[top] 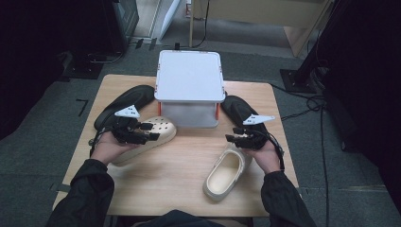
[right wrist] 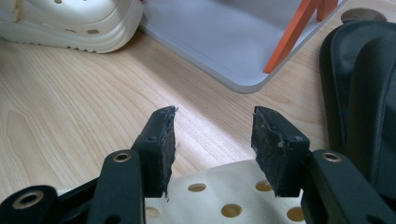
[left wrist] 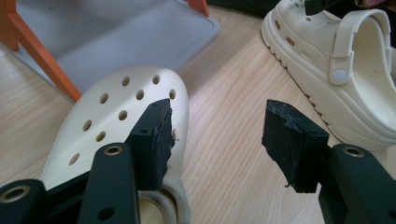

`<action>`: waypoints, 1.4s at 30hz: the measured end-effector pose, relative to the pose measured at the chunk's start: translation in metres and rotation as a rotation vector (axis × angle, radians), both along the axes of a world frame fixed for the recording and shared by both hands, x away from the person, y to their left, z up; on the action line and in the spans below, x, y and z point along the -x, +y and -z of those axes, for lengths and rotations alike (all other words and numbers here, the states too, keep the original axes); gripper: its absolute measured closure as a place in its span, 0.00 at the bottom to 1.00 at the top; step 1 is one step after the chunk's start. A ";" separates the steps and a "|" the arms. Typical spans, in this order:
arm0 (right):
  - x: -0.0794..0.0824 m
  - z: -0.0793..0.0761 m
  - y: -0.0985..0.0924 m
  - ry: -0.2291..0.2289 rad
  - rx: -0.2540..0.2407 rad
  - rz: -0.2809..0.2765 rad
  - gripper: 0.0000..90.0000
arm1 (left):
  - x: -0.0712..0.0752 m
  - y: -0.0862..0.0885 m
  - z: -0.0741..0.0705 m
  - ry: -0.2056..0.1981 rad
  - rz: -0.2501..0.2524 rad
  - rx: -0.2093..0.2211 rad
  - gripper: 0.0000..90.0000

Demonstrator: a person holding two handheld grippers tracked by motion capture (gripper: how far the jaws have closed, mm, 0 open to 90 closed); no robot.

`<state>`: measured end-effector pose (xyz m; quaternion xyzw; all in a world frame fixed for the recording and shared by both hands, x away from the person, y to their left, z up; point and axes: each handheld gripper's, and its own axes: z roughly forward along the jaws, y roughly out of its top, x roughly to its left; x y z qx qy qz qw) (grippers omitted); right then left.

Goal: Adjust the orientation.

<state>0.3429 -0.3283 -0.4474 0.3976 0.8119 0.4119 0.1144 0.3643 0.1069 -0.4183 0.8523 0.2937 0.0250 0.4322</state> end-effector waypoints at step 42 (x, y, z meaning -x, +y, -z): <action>-0.013 0.001 0.008 0.017 -0.040 -0.037 0.54 | 0.004 0.060 -0.002 -0.013 -0.129 0.008 0.46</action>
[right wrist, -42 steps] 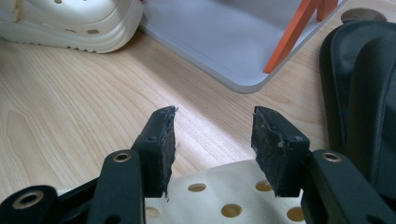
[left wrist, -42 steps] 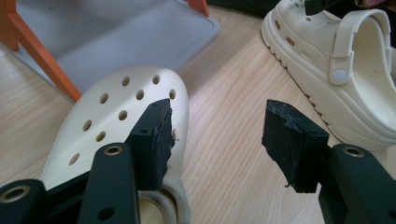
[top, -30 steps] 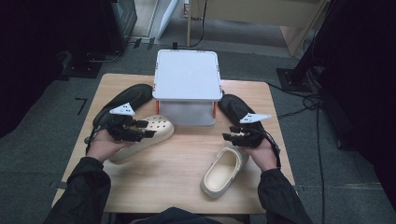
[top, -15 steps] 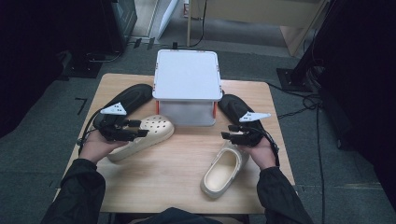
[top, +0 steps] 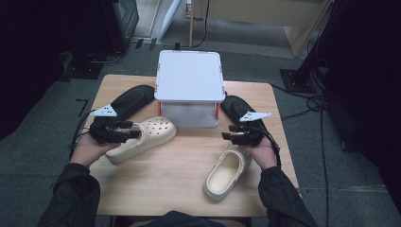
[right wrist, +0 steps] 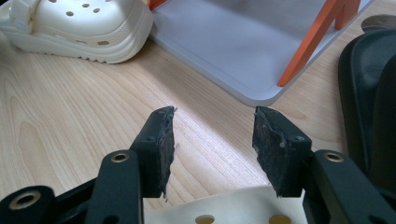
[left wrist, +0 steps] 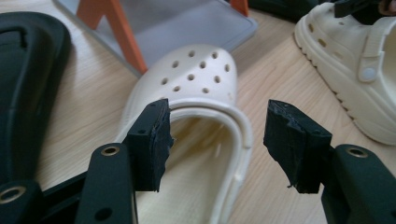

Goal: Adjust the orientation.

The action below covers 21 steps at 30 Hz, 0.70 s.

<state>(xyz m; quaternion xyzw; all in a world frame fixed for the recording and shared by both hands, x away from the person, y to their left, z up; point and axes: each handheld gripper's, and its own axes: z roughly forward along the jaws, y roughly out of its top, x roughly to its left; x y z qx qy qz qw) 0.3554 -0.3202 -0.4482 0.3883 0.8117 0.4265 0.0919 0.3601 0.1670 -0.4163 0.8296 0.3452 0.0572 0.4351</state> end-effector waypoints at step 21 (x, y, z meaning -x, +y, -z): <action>-0.001 0.002 0.001 0.009 0.014 0.010 0.54 | -0.031 0.019 0.024 0.019 -0.021 -0.018 0.45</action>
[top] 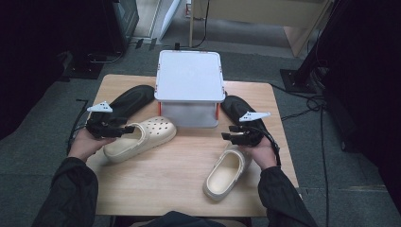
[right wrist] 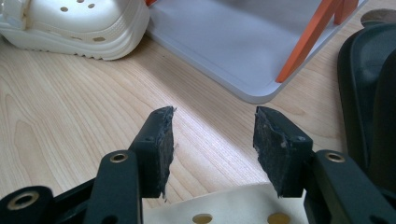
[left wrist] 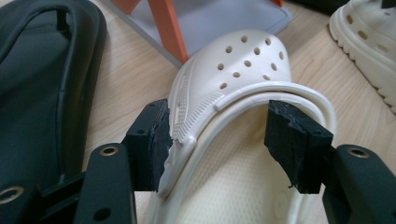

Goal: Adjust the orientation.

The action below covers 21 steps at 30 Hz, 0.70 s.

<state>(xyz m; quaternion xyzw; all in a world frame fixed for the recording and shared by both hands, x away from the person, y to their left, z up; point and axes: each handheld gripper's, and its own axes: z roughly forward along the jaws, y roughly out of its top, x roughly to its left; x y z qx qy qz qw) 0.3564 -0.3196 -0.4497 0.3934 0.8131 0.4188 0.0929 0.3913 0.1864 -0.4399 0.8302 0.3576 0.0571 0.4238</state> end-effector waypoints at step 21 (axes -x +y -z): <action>0.003 0.003 -0.001 0.011 0.013 0.009 0.52 | -0.019 -0.016 0.026 0.023 0.043 -0.031 0.59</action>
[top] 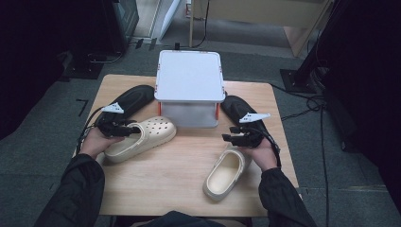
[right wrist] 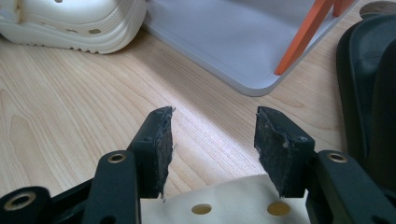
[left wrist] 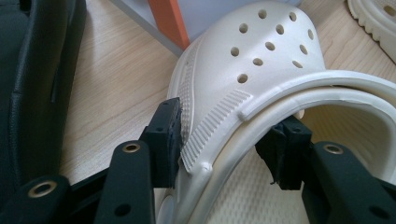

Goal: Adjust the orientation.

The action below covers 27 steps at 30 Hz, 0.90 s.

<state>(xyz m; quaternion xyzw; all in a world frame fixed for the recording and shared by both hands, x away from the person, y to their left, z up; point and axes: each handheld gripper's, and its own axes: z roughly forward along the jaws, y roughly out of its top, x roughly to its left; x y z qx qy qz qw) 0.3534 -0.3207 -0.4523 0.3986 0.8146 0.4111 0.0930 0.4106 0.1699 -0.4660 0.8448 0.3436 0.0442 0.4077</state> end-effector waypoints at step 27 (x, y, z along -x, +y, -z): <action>0.001 -0.003 -0.001 -0.017 -0.015 0.003 0.54 | 0.018 -0.015 -0.011 -0.016 0.044 -0.075 0.77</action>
